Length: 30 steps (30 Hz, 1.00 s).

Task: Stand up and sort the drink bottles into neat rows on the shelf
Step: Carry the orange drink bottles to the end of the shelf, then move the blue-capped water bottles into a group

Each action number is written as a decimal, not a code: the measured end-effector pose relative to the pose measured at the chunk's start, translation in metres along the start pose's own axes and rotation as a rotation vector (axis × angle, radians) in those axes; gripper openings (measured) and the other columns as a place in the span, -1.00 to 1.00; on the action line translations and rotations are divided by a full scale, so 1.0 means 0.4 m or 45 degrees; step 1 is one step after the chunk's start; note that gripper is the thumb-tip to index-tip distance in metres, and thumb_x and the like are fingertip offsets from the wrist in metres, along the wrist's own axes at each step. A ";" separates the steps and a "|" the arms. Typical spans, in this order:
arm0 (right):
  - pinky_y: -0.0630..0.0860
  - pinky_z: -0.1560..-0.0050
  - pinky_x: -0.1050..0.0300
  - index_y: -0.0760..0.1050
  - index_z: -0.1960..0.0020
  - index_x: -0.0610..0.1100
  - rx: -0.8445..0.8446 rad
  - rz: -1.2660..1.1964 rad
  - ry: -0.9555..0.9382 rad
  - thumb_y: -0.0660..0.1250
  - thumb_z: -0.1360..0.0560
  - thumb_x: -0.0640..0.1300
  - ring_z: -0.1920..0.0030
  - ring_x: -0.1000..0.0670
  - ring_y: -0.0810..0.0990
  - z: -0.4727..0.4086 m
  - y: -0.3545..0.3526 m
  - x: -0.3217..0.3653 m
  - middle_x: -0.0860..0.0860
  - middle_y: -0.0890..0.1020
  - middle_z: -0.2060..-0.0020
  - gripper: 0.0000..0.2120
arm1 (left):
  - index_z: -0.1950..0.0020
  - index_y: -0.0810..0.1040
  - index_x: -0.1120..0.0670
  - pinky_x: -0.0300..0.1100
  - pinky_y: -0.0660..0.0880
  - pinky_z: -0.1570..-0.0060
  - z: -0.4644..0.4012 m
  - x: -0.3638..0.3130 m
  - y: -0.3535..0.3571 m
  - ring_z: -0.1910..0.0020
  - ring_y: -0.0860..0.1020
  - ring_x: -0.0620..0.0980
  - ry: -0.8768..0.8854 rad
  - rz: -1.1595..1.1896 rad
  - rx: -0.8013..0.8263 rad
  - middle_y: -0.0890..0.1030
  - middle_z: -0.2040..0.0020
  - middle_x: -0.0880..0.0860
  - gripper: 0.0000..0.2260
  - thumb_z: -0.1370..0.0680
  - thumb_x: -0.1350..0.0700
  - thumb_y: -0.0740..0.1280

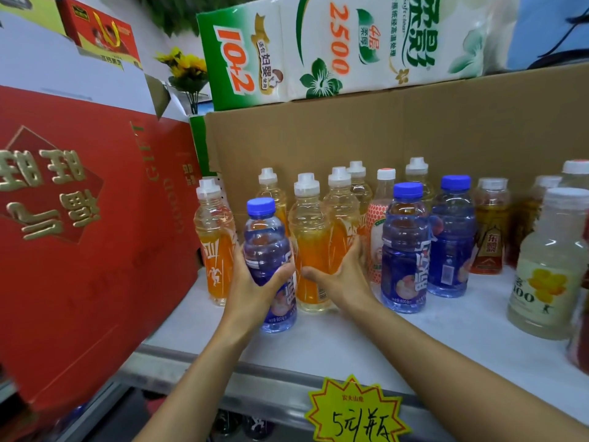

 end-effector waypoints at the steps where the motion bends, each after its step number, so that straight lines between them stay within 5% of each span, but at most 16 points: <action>1: 0.05 -0.52 -0.22 -0.35 -0.56 0.00 0.021 -0.012 -0.001 0.53 -0.35 0.13 -0.57 -0.12 -0.09 -0.006 0.010 0.002 0.00 -0.13 -0.59 0.20 | -0.44 0.31 -0.03 -0.29 0.54 0.00 -0.001 0.005 0.000 -0.17 0.58 -0.12 -0.006 0.007 0.011 0.57 -0.25 -0.06 -0.36 -0.43 0.04 0.50; 10: 0.18 -0.48 -0.24 -0.13 -0.57 0.06 0.205 -0.042 -0.006 0.45 -0.45 0.12 -0.54 -0.15 0.07 -0.042 0.089 0.003 0.00 0.02 -0.55 -0.06 | -0.43 0.29 -0.06 -0.31 0.51 0.03 -0.001 0.011 0.003 -0.15 0.56 -0.14 -0.057 0.025 0.058 0.55 -0.26 -0.07 -0.40 -0.48 0.08 0.48; 17: 0.28 -0.45 -0.15 -0.06 -0.57 0.08 0.350 0.049 -0.036 0.34 -0.57 -0.12 -0.52 -0.10 0.19 0.012 0.061 -0.016 0.03 0.12 -0.54 -0.25 | -0.43 0.29 -0.06 -0.34 0.50 0.08 0.018 0.026 0.014 -0.13 0.56 -0.17 -0.083 0.029 0.077 0.55 -0.24 -0.10 -0.32 -0.39 0.02 0.52; 20: 0.41 -0.38 -0.09 0.14 -0.51 0.07 0.191 0.134 -0.266 0.36 -0.55 -0.08 -0.44 0.00 0.31 0.061 -0.020 0.030 0.05 0.28 -0.47 -0.38 | -0.44 0.32 -0.07 -0.39 0.51 0.14 0.027 0.031 0.012 -0.10 0.57 -0.20 -0.089 0.003 0.094 0.56 -0.21 -0.13 -0.27 -0.33 -0.03 0.53; 22: 0.44 -0.33 0.05 0.28 -0.42 0.04 -0.132 0.151 -0.473 0.42 -0.50 -0.05 -0.34 0.08 0.35 0.110 -0.124 0.072 0.08 0.37 -0.34 -0.45 | -0.43 0.33 -0.07 -0.31 0.53 0.05 0.028 0.034 0.015 -0.15 0.57 -0.11 -0.102 0.009 0.110 0.56 -0.22 -0.10 -0.26 -0.30 -0.05 0.53; 25: 0.36 -0.31 0.16 0.25 -0.41 -0.07 -0.647 0.008 -0.504 0.56 -0.37 -0.10 -0.33 0.05 0.30 0.148 -0.286 0.057 0.02 0.32 -0.32 -0.28 | -0.41 0.34 -0.08 -0.19 0.55 -0.04 0.040 0.030 0.044 -0.18 0.57 -0.05 -0.123 0.038 0.164 0.58 -0.22 -0.09 -0.26 -0.28 -0.06 0.54; 27: 0.36 -0.35 0.10 0.17 -0.45 -0.09 -0.665 -0.092 -0.324 0.59 -0.31 -0.12 -0.38 0.00 0.31 0.113 -0.325 0.002 -0.02 0.31 -0.37 -0.14 | -0.38 0.35 -0.11 -0.31 0.54 0.06 0.055 0.021 0.078 -0.14 0.58 -0.12 -0.128 0.058 0.203 0.58 -0.18 -0.15 -0.31 -0.30 -0.03 0.54; 30: 0.34 -0.30 0.09 0.09 -0.48 -0.06 -0.372 -0.207 -0.062 0.58 -0.33 -0.15 -0.39 -0.03 0.36 0.046 -0.291 -0.065 -0.01 0.35 -0.40 -0.10 | -0.36 0.36 -0.14 -0.33 0.53 0.08 0.071 0.007 0.134 -0.13 0.58 -0.14 -0.132 0.100 0.263 0.59 -0.17 -0.17 -0.28 -0.25 -0.06 0.55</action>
Point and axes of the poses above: each hand's wrist, its own z-axis away from the middle knuckle, its own y-axis out of the palm, x = y × z, the point moved 9 cm from there along -z, towards the middle knuckle
